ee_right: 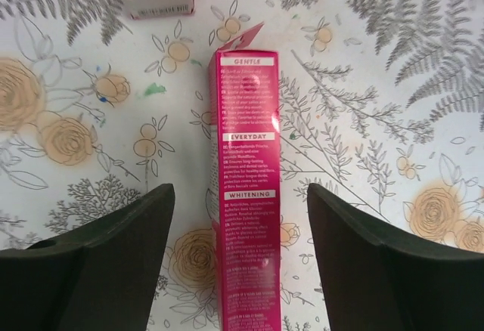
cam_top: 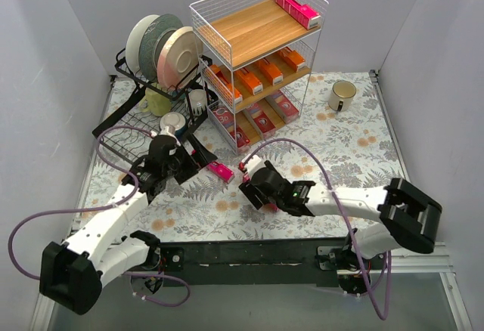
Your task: Place and organize the toothpastes onto the shelf
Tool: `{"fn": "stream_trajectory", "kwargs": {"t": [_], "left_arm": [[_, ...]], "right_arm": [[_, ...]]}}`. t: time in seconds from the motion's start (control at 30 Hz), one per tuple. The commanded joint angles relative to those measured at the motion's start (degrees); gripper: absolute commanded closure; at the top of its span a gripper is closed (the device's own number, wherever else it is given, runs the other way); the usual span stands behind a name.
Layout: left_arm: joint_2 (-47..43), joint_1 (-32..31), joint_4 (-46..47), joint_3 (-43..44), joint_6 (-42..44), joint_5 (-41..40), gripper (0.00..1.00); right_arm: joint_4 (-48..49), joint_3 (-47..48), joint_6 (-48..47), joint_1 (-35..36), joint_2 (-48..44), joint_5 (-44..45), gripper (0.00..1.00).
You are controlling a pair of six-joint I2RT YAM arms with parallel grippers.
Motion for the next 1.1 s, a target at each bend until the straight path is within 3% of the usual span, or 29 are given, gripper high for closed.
{"fn": "stream_trajectory", "kwargs": {"t": [0.0, 0.2, 0.47, 0.77, 1.07], "left_arm": [[5.4, -2.1, -1.7, 2.7, -8.8, 3.4, 0.02], [12.1, -10.1, -3.1, 8.4, -16.3, -3.5, 0.02], [25.5, -23.1, -11.8, 19.5, -26.2, -22.8, 0.02], [46.9, -29.1, -29.2, 39.9, -31.2, -28.7, 0.02], [55.4, -29.9, -32.9, 43.5, -32.5, -27.5, 0.16]], "right_arm": [[0.4, -1.2, 3.8, 0.3, -8.6, 3.5, 0.18], [-6.2, -5.2, 12.3, 0.2, -16.4, 19.5, 0.06], [-11.8, -10.7, 24.7, -0.7, -23.8, 31.5, 0.02], [-6.8, -19.2, 25.5, -1.8, -34.8, 32.6, 0.01], [-2.0, -24.0, 21.6, -2.2, -40.1, 31.0, 0.02]]}}
